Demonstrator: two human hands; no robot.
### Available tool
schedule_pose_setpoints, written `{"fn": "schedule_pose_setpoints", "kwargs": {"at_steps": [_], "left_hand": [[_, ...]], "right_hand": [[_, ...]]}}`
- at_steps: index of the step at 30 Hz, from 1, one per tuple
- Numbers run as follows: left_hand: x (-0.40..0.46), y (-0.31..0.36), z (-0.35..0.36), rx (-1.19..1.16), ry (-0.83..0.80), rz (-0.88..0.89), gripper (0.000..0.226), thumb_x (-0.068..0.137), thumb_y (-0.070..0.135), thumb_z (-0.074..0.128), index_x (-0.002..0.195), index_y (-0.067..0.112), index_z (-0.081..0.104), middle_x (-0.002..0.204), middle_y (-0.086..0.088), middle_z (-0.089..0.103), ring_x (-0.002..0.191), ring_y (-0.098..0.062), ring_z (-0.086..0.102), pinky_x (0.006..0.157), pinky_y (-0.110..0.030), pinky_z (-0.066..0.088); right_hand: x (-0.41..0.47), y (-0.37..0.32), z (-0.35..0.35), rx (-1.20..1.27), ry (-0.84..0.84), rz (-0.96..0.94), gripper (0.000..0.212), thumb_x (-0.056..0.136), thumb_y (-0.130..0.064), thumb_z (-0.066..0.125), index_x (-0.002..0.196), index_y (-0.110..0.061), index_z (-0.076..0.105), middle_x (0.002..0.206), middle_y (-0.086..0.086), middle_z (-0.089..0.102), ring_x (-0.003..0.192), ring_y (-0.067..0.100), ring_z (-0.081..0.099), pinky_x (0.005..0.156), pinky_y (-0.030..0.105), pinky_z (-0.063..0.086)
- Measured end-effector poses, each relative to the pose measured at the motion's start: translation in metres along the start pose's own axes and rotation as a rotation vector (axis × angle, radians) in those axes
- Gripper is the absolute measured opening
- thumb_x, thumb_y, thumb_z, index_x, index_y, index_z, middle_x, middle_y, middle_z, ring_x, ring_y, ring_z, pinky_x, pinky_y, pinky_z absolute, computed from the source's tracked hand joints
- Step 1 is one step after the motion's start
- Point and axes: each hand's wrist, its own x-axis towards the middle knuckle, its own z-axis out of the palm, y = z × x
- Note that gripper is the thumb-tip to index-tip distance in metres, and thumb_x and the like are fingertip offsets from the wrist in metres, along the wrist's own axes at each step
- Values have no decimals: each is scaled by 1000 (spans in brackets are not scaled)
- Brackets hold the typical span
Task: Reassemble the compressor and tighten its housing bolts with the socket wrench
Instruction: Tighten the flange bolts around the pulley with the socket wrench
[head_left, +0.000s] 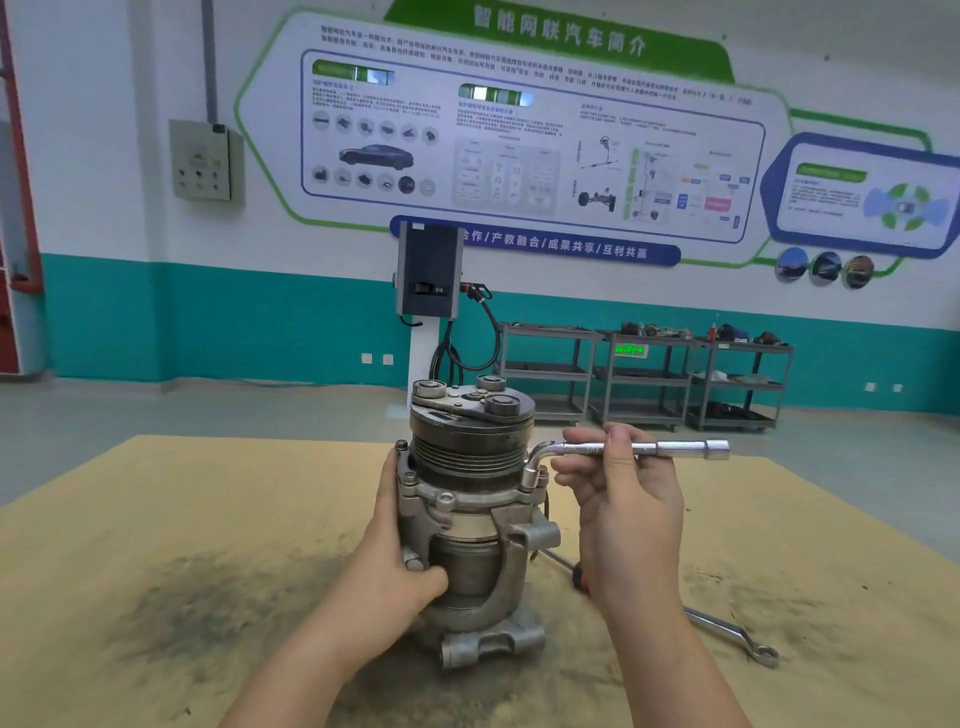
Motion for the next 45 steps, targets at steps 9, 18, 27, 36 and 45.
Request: {"fn": "schedule_pose_setpoints", "kwargs": {"at_steps": [9, 18, 27, 36, 45], "left_hand": [[-3, 5, 6, 63, 56, 4, 117, 83, -1, 64, 130, 79, -6, 136, 35, 45, 123, -7, 55, 103, -44, 48], [0, -1, 5, 14, 86, 20, 118, 76, -1, 64, 119, 87, -2, 138, 25, 50, 116, -6, 62, 100, -37, 50], [-3, 6, 9, 25, 106, 30, 115, 74, 1, 64, 129, 80, 0, 142, 22, 48, 125, -7, 55, 108, -40, 44], [-5, 9, 6, 81, 62, -9, 114, 81, -1, 64, 139, 70, -4, 148, 16, 44, 131, -13, 50, 113, -46, 39], [-7, 5, 1, 137, 39, 9, 115, 83, 1, 63, 131, 77, -8, 128, 21, 54, 110, -1, 58, 88, -18, 47]], "right_hand": [[3, -5, -2, 196, 27, 158, 22, 101, -6, 42, 83, -9, 54, 74, 13, 70, 49, 14, 59, 50, 24, 51], [-33, 18, 12, -552, -294, -637, 3, 86, -15, 67, 86, -14, 65, 80, -3, 60, 73, 4, 57, 66, 15, 47], [-24, 5, 7, -495, -243, -506, 23, 90, -8, 63, 103, -26, 70, 100, -5, 72, 95, 15, 69, 83, 33, 56], [-7, -1, 3, -148, 41, -151, 17, 103, -15, 39, 100, -14, 56, 84, 5, 72, 62, 14, 67, 65, 21, 53], [-1, -7, 0, -23, -61, 1, 20, 103, -8, 36, 98, -6, 56, 74, 5, 72, 54, 14, 64, 57, 22, 53]]}}
